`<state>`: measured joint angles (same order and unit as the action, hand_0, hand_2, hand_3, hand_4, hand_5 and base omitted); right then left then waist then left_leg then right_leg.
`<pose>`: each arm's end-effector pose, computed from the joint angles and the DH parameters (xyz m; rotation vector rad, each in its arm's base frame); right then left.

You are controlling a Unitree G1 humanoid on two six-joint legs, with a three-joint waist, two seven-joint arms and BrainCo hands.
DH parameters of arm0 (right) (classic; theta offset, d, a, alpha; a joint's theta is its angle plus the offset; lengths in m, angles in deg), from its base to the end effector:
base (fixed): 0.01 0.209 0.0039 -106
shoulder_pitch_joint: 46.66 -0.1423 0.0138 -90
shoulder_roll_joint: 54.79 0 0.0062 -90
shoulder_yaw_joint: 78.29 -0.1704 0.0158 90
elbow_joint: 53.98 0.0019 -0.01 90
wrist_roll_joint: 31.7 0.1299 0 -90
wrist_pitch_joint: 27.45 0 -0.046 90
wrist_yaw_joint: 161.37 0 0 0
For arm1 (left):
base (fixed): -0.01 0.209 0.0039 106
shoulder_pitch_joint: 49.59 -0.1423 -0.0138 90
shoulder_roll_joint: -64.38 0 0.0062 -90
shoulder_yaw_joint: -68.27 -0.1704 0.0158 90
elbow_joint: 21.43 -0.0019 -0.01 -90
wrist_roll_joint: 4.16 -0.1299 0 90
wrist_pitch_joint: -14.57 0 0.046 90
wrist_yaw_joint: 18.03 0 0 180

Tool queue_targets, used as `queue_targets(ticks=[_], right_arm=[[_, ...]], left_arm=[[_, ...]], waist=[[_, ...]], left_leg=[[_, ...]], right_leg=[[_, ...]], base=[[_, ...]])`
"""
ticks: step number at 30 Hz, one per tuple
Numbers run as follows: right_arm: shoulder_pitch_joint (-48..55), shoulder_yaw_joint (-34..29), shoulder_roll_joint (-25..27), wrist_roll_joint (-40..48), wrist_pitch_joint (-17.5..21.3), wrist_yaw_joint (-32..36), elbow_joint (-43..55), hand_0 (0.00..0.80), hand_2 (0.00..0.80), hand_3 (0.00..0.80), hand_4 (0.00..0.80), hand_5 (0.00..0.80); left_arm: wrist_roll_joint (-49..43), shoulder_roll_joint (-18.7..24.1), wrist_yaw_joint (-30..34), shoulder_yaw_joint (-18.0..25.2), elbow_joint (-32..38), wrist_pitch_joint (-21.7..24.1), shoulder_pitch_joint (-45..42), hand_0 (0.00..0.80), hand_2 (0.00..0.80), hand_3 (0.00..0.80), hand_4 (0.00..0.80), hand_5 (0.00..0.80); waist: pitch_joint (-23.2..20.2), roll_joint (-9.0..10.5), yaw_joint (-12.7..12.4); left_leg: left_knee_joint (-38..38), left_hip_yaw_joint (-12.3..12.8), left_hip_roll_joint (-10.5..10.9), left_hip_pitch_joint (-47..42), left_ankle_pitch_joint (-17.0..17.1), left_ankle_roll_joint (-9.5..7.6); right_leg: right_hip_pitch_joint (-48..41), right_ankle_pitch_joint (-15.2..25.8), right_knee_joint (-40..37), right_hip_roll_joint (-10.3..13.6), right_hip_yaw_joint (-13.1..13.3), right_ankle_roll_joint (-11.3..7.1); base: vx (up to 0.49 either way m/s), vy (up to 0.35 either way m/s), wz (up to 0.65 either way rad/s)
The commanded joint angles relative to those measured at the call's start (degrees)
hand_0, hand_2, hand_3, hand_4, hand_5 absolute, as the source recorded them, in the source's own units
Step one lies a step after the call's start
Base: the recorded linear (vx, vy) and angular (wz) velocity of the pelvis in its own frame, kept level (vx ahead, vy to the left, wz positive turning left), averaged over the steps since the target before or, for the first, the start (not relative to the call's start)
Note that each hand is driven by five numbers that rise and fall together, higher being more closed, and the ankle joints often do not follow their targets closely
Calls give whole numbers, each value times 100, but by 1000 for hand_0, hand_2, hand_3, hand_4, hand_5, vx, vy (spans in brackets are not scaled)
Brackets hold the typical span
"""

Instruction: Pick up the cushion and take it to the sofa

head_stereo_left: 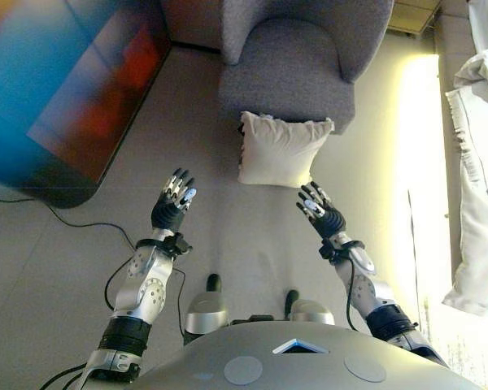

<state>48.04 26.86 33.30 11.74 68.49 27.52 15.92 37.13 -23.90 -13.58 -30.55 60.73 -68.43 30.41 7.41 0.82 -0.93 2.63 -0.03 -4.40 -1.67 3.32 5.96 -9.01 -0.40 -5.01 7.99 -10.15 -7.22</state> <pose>0.1566 -0.1675 -0.0163 0.4953 0.3690 0.1485 0.1514 0.1931 0.0109 -0.4155 0.2152 -0.0375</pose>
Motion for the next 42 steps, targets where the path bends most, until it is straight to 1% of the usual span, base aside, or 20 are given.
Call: queue_targets(ticks=[1,7,12,19,22,26,35,38,40,42], right_arm=[[-97,-22,-17,-18,315,62,466,0,0,0,0,0],[-90,-7,-14,10,301,32,464,0,0,0,0,0],[-63,-47,-4,27,258,37,485,0,0,0,0,0],[15,-73,-29,14,283,25,468,0,0,0,0,0],[32,-84,-32,40,286,10,486,0,0,0,0,0],[43,-78,-47,24,255,60,473,0,0,0,0,0],[-26,-23,-58,30,129,133,438,0,0,0,0,0],[81,-55,-47,11,-19,72,572,0,0,0,0,0],[113,-104,-39,26,-15,142,594,0,0,0,0,0],[113,-106,-81,-9,94,154,541,0,0,0,0,0]], left_arm=[[-60,85,44,-86,364,300,173,0,0,0,0,0],[42,63,82,-135,320,435,173,0,0,0,0,0],[218,44,142,-104,327,384,156,0,0,0,0,0],[129,50,150,-44,364,356,94,0,0,0,0,0],[263,42,194,-12,346,300,88,0,0,0,0,0],[238,31,178,44,337,356,35,0,0,0,0,0],[90,170,92,244,297,426,-55,0,0,0,0,0],[131,204,36,364,327,360,-174,0,0,0,0,0],[241,257,57,424,275,349,-122,0,0,0,0,0],[250,279,98,422,207,379,-29,0,0,0,0,0]], waist=[[-127,-20,-73],[-121,-11,-57],[-127,4,-51],[-138,29,-23],[-141,39,-4],[-135,49,18],[-39,118,39],[-54,125,83],[-20,106,118],[18,94,155]], left_leg=[[-69,456,218,8,-242,-290],[-69,470,221,-8,-249,-289],[-77,453,235,-10,-267,-300],[-145,549,212,-10,-313,-312],[-158,581,215,-13,-326,-329],[-246,619,222,-8,-386,-348],[-1087,657,342,270,-777,-440],[-1201,651,386,334,-835,-495],[-1215,635,416,398,-819,-568],[-1170,643,474,414,-828,-676]], right_leg=[[552,72,406,-274,56,76],[551,76,411,-274,71,64],[560,83,413,-268,93,55],[572,56,473,-244,116,46],[589,39,518,-228,141,38],[609,10,594,-184,186,24],[782,-46,997,49,453,-20],[892,-73,1174,112,561,-55],[1044,-33,1426,205,569,-92],[1242,154,1819,350,594,-142]], base=[[0,0,0],[0,0,0],[0,0,0],[15,7,-2],[37,27,-2],[46,47,-3],[53,66,-7],[74,86,-18],[-15,114,-11],[-37,124,-8]])
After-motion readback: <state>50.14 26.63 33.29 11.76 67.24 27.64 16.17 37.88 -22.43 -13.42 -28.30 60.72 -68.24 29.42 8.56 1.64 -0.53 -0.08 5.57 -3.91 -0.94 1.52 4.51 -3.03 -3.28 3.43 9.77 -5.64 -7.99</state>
